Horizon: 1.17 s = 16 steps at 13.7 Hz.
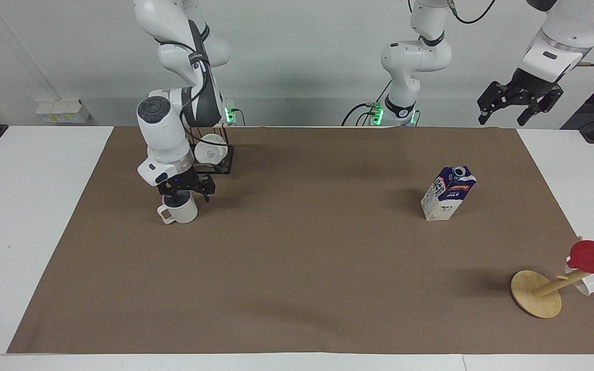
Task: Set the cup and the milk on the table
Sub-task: 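Reach the right gripper to the standing white mug's rim, then grasp the white mug with the right gripper while the left gripper reaches the carton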
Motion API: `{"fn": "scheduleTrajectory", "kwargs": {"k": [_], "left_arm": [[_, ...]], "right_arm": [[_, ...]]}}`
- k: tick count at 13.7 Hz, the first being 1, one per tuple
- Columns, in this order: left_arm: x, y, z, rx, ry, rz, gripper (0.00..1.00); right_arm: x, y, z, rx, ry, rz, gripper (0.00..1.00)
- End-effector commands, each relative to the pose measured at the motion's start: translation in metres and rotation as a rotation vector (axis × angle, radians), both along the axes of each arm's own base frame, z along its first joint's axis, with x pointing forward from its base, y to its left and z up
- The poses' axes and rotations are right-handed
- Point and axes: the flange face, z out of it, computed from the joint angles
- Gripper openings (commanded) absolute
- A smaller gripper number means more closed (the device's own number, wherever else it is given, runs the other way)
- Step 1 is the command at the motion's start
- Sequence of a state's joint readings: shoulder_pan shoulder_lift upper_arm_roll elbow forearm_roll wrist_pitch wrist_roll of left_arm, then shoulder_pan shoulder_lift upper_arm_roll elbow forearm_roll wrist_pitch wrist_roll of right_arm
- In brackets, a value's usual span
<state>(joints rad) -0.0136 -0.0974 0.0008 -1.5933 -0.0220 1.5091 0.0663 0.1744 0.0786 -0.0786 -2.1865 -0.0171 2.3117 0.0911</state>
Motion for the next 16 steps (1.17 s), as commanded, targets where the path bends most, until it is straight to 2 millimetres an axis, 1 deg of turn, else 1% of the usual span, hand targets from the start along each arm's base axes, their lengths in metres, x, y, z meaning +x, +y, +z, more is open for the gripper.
{"fn": "scheduleTrajectory", "kwargs": {"k": [1, 4, 5, 6, 7, 9, 10, 11, 16], "left_arm": [[-0.016, -0.001, -0.015, 0.018, -0.029, 0.0, 1.0], [-0.014, -0.004, -0.048, 0.019, -0.016, -0.005, 1.0], [-0.014, -0.004, -0.059, 0.019, -0.016, -0.005, 1.0], [-0.013, -0.005, -0.068, 0.019, -0.022, -0.006, 1.0], [-0.013, -0.005, -0.077, 0.019, -0.024, -0.006, 1.0], [-0.011, -0.005, -0.097, 0.019, -0.033, -0.006, 1.0], [-0.01, -0.006, -0.105, 0.019, -0.038, -0.006, 1.0], [-0.01, -0.006, -0.114, 0.019, -0.039, -0.005, 1.0], [-0.007, -0.006, -0.133, 0.019, -0.045, -0.002, 1.0]], "right_arm": [[0.003, -0.002, -0.012, 0.006, -0.017, 0.002, 1.0], [0.0, -0.004, -0.016, 0.005, -0.007, -0.001, 1.0], [0.0, -0.005, -0.016, 0.005, -0.007, -0.003, 0.97], [-0.001, -0.005, -0.017, 0.005, -0.004, -0.003, 0.85], [-0.001, -0.005, -0.018, 0.004, -0.002, -0.003, 0.68], [-0.002, -0.006, -0.018, 0.004, 0.001, -0.008, 0.21], [-0.002, -0.006, -0.018, 0.004, 0.001, -0.012, 0.05], [-0.002, -0.006, -0.018, 0.005, 0.001, -0.017, 0.0], [0.001, -0.013, -0.017, 0.005, -0.004, -0.024, 0.0]]}}
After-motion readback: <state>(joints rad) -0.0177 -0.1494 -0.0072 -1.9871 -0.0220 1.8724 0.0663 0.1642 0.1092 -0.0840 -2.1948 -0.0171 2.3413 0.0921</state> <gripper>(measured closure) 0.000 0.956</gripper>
